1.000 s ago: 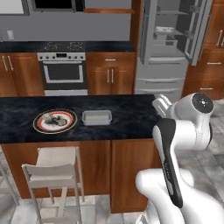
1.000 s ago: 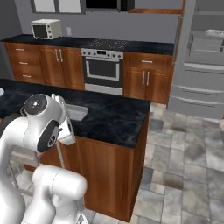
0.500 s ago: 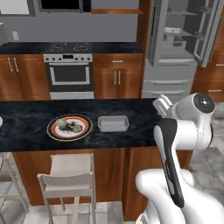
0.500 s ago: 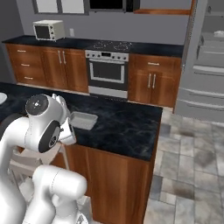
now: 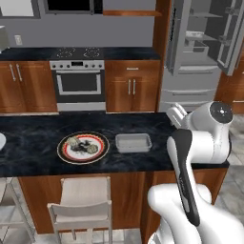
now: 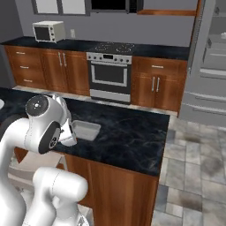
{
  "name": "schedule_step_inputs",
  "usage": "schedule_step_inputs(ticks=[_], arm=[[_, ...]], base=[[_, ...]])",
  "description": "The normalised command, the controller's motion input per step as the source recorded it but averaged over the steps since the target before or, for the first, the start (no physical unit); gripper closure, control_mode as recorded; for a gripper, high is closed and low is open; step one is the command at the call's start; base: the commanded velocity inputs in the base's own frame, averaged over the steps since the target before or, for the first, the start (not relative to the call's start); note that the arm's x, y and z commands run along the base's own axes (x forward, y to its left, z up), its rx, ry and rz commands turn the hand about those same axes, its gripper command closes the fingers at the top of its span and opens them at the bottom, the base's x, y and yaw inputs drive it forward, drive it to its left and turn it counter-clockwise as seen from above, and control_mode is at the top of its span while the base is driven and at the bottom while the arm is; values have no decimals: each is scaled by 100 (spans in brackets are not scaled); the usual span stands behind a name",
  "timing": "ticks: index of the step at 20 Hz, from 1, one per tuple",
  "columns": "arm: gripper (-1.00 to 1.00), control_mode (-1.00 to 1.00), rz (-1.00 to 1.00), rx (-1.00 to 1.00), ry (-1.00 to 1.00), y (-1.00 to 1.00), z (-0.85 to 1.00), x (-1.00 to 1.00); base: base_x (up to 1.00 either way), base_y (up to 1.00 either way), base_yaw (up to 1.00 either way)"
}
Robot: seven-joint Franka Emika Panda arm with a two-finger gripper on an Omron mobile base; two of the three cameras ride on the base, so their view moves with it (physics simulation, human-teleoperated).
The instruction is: Place two dumplings into each of the tupperware containers and then place the containers in the fridge.
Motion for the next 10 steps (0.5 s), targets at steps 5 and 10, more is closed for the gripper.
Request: schedule_step_inputs(ticks=[5, 10], arm=[[-100, 100, 0, 0, 0, 0, 0, 0], [-100, 100, 0, 0, 0, 0, 0, 0]], base=[[43, 40, 0], [72, 49, 16]])
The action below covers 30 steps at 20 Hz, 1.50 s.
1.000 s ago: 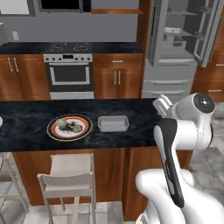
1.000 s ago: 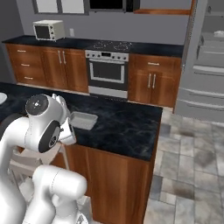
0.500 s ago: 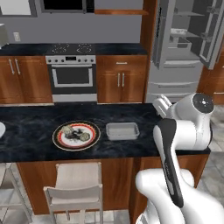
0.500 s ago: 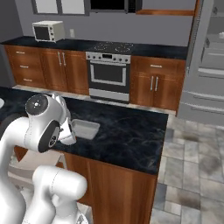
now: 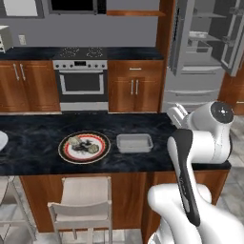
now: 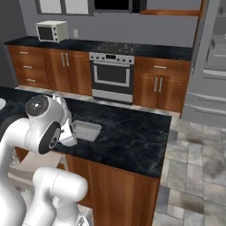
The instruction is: Place two dumplings into each of the tupperware containers and then place the containers in the fridge.
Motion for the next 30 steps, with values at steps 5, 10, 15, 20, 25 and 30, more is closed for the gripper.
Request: schedule_step_inputs(ticks=[5, 10, 15, 20, 25, 30], arm=[[-100, 100, 0, 0, 0, 0, 0, 0], [-100, 100, 0, 0, 0, 0, 0, 0], [-100, 100, 0, 0, 0, 0, 0, 0], [-100, 100, 0, 0, 0, 0, 0, 0], [-100, -100, 24, -13, 6, 40, 6, 20], [-100, -100, 41, -28, 12, 79, 4, 10]], base=[[79, 35, 43], [55, 17, 35], [51, 19, 19], [66, 25, 19], [11, 6, 4], [0, 0, 0]])
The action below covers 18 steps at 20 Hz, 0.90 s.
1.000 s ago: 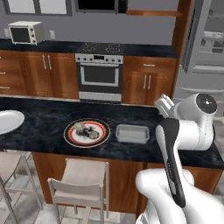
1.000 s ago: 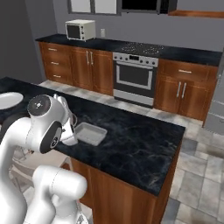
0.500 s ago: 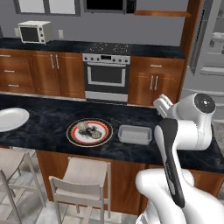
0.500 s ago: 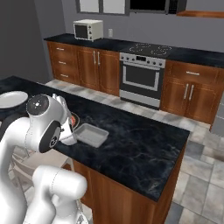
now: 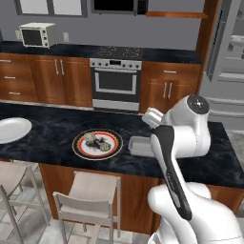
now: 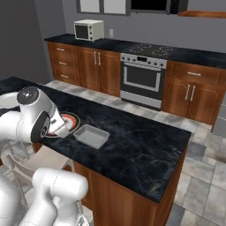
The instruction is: Place two dumplings into each of the tupperware containers and then place the containers in the fridge.
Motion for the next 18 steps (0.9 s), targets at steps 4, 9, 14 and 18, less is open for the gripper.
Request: schedule_step_inputs(ticks=[4, 9, 14, 18], arm=[[-100, -100, 61, -23, 22, 40, 23, 0], [-100, -100, 57, -17, 13, 55, 4, 20], [-100, -100, 40, -10, 0, 72, -46, 59], [-100, -100, 22, -2, -3, 33, -58, 81]], base=[[0, 0, 0], [0, 0, 0], [0, 0, 0], [0, 0, 0]])
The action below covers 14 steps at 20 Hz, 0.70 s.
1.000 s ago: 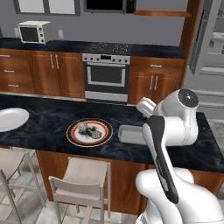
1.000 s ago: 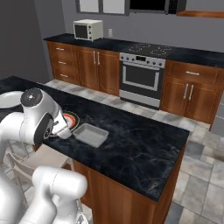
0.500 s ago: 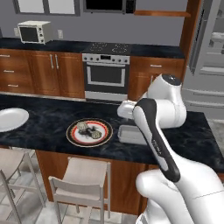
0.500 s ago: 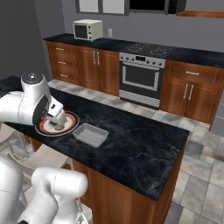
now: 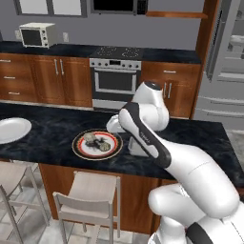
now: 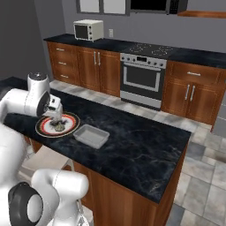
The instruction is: Place two dumplings into each of the tupperware containers and then place the containers in the fridge.
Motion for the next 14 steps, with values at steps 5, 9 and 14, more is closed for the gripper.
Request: schedule_step_inputs(ticks=[5, 9, 14], arm=[[-100, -100, 8, 4, -5, 8, -35, 86], [-100, -100, 3, -2, -5, 63, -61, 51], [-100, -100, 3, -7, 0, 62, -36, 59]], base=[[0, 0, 0], [0, 0, 0], [0, 0, 0]])
